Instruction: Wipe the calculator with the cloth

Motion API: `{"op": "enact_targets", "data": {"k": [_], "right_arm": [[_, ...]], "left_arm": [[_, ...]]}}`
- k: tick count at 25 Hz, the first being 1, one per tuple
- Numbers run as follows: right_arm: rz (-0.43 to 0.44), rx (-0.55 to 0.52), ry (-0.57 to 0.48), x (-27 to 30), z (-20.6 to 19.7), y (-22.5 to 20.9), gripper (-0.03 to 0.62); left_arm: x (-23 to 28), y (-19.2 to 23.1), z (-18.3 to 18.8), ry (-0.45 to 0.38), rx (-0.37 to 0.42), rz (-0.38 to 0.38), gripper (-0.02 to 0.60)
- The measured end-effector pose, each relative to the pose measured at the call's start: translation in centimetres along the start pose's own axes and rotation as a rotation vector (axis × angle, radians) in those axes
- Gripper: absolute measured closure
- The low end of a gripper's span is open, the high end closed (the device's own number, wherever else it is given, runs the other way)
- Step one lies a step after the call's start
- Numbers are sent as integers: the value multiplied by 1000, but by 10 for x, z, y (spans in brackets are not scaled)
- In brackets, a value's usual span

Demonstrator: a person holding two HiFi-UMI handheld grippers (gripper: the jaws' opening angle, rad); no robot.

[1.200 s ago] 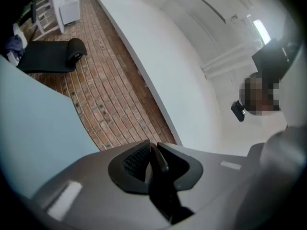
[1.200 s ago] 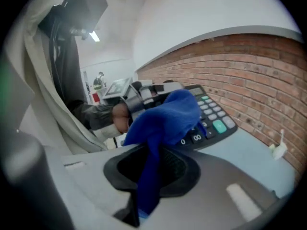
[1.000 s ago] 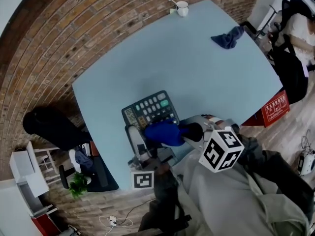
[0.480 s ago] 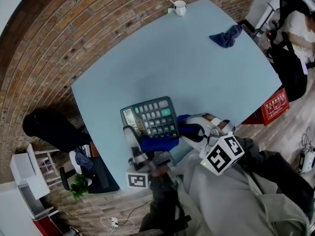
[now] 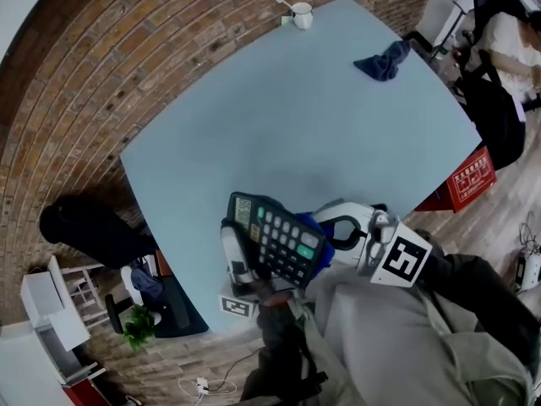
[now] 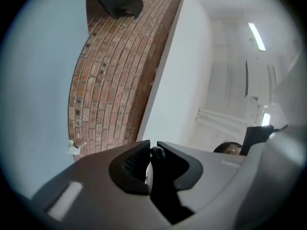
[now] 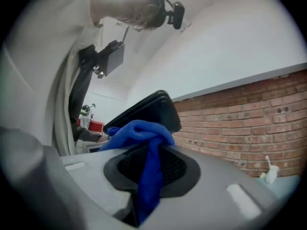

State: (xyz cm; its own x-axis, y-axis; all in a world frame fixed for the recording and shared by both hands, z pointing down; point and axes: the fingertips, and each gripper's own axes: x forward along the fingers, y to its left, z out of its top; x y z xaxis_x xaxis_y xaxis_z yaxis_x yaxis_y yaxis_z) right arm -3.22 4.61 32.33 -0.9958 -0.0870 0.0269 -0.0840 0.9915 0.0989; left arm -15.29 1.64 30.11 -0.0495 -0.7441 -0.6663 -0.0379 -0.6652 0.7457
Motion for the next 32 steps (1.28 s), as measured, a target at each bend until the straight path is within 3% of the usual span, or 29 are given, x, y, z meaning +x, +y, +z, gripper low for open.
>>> {"op": "enact_targets", "data": {"k": [2, 7, 11, 16, 22, 26, 29, 32], "right_arm": [[30, -52, 6, 2, 0, 7, 526], [-75, -109, -18, 2, 14, -43, 526], [-77, -213, -32, 16, 24, -56, 526], [-10, -213, 123, 40, -10, -45, 526], [-42, -214, 150, 33, -14, -43, 526], [39, -141, 146, 11, -24, -3, 526], [110, -176, 132, 11, -21, 33, 526], [43, -219, 126, 12, -19, 15, 526]], "left_arm": [[0, -5, -1, 30, -21, -36, 540], [-2, -2, -9, 80, -100, -37, 540], [-1, -1, -15, 90, -163, -44, 540], [-3, 4, -26, 150, -133, -4, 540], [-8, 10, -22, 142, -63, 41, 538], [-16, 24, -1, 60, -20, 115, 540], [-20, 32, 10, 31, -2, 150, 538], [-22, 32, 17, 17, 1, 145, 538]]}}
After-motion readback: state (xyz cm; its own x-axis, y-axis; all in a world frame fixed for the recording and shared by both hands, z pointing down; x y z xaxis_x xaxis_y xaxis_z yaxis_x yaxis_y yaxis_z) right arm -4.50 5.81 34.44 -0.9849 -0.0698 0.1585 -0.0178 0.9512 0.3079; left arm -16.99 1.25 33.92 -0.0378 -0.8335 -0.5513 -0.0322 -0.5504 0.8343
